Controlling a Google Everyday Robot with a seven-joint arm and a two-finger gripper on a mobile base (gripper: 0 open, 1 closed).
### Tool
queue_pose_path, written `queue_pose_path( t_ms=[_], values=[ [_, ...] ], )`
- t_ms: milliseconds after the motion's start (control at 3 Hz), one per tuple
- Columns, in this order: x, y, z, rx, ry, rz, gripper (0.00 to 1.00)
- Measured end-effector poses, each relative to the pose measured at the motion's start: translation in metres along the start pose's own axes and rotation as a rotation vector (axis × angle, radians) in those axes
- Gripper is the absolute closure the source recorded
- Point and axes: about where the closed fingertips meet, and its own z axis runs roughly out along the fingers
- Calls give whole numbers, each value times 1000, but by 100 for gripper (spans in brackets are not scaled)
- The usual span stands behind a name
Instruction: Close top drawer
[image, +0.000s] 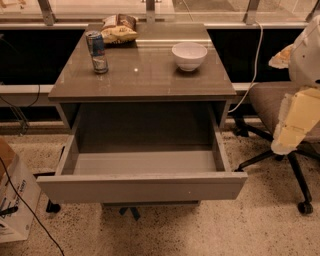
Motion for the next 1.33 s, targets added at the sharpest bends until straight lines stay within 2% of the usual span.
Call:
queue_pose_path(
  t_ms=[333, 667, 1000, 1333],
  values=[
    [0, 0, -1, 2, -1, 0, 1],
    [-1, -1, -2, 11, -4, -1, 23],
    [5, 10, 22, -45, -17, -36, 46],
    [20, 24, 55, -114, 2, -81, 69]
  ],
)
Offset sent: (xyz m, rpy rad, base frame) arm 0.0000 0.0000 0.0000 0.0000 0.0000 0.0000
